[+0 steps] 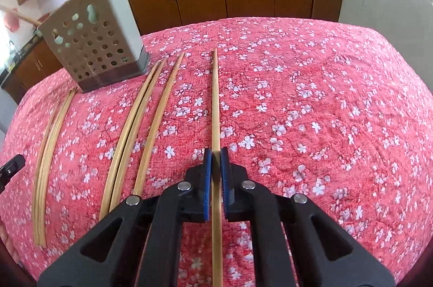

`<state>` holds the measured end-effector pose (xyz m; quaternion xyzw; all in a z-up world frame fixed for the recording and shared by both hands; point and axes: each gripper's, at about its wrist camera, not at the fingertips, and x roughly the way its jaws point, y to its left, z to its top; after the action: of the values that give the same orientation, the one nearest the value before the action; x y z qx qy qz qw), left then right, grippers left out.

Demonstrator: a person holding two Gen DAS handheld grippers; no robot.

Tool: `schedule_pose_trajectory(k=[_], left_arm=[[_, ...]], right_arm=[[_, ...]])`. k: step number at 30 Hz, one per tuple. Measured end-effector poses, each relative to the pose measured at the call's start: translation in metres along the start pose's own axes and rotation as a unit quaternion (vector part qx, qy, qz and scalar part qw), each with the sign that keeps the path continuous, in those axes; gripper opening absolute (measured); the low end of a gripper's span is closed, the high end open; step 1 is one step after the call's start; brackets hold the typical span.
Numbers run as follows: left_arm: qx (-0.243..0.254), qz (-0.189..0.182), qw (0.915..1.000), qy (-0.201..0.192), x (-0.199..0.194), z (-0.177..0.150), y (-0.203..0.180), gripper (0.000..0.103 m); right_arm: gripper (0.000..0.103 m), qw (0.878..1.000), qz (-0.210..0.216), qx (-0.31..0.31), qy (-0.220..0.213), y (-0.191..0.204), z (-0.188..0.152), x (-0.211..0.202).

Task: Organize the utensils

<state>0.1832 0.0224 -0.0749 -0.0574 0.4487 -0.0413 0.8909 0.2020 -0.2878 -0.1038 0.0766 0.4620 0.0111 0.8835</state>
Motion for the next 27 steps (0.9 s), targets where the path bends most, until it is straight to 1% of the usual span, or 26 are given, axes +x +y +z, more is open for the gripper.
schedule_pose_trajectory(k=[3,5,8,10,12,14,16,18,20,22,25,27], left_arm=[[0.012,0.007,0.9998,0.013,0.008,-0.005,-0.006,0.018],[0.018,0.01,0.9996,0.021,0.012,-0.01,-0.01,0.018],[0.025,0.02,0.9989,0.034,0.019,-0.014,-0.015,0.013],[0.035,0.034,0.9985,0.026,0.019,-0.016,-0.017,0.011],[0.035,0.037,0.9983,0.028,0.02,-0.013,-0.016,0.01],[0.03,0.041,0.9983,0.027,0.024,-0.007,-0.01,0.009],[0.028,0.062,0.9974,0.023,0.031,0.004,0.003,0.008],[0.019,0.076,0.9967,0.021,0.037,0.016,0.017,0.008],[0.005,0.076,0.9969,0.021,0.042,0.023,0.029,0.009],[-0.001,0.081,0.9966,0.017,0.045,0.028,0.038,0.012],[-0.002,0.076,0.9971,0.004,0.044,0.025,0.041,0.012],[-0.006,0.073,0.9973,0.004,0.042,0.024,0.044,0.012]], right_arm=[[0.008,1.0,-0.005,-0.013,-0.004,0.003,-0.003,-0.004],[0.008,1.0,-0.003,-0.011,-0.004,0.005,-0.003,-0.003],[0.008,1.0,0.003,-0.013,-0.003,0.007,-0.002,-0.006],[0.008,1.0,0.01,-0.02,-0.002,0.008,-0.004,-0.004],[0.008,1.0,0.009,-0.028,-0.005,0.012,-0.006,-0.004],[0.008,0.999,0.006,-0.036,-0.008,0.013,-0.007,-0.003],[0.008,0.999,0.007,-0.031,-0.007,0.011,-0.004,-0.001],[0.008,1.0,-0.001,-0.025,-0.011,0.009,0.001,0.003],[0.008,1.0,-0.004,-0.017,-0.015,0.005,0.005,0.008],[0.008,1.0,-0.006,-0.008,-0.018,0.002,0.01,0.013],[0.008,1.0,-0.009,-0.006,-0.021,0.003,0.01,0.015],[0.008,1.0,-0.007,-0.004,-0.021,0.003,0.009,0.016]])
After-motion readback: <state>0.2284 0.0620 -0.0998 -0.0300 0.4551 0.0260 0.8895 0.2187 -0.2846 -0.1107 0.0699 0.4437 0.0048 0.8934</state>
